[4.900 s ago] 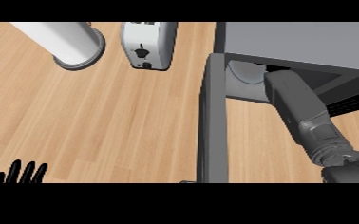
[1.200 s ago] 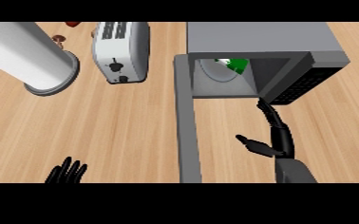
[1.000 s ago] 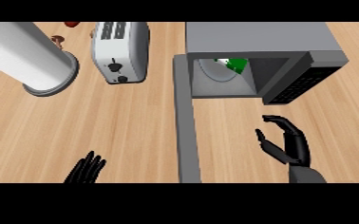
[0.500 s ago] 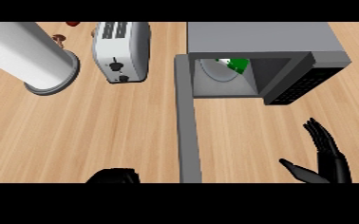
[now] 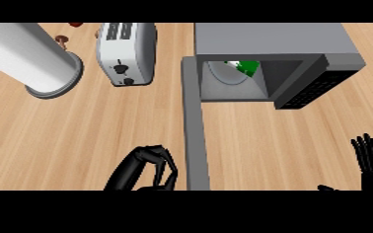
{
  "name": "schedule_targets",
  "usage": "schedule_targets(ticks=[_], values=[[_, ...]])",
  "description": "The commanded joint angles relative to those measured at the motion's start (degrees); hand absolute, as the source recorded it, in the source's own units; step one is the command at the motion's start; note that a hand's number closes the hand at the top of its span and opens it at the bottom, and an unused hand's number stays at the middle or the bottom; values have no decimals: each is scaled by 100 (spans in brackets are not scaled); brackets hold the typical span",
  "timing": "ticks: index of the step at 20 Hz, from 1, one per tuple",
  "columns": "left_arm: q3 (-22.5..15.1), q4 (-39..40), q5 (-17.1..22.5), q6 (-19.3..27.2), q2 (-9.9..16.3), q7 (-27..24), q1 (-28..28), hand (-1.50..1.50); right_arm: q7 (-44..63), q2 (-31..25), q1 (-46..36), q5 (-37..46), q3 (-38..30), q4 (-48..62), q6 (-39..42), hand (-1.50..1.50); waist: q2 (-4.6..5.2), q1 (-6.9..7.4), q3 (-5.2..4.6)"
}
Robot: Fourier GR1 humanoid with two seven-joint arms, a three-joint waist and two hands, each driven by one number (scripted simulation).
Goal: Pick up the milk, place it into the microwave and close the microwave
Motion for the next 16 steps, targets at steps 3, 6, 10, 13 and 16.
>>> schedule_targets(ticks=[3, 6, 10, 13, 16], values=[[-753, 1058, -334, -329, -22, 895, -954, 150, -103, -169, 59, -146, 5, -98, 509, -150, 21, -110, 4], [-864, 1515, -422, -781, -12, 880, -1149, 150, -390, -337, 219, -200, -77, 88, 750, -150, 18, -67, 8], [-1961, 2202, 79, -123, -24, 917, -1681, 150, -142, -456, 46, -338, -152, 72, 749, -150, 18, -71, 1], [-2495, 2489, 114, 457, -24, 537, -1960, 150, -125, -672, 59, -433, -115, -131, 1104, -150, 16, -99, -2], [-3028, 2443, 1161, 895, -24, 874, -2690, 150, -52, -534, -37, -312, 101, -437, 900, -150, 27, -193, -8]])
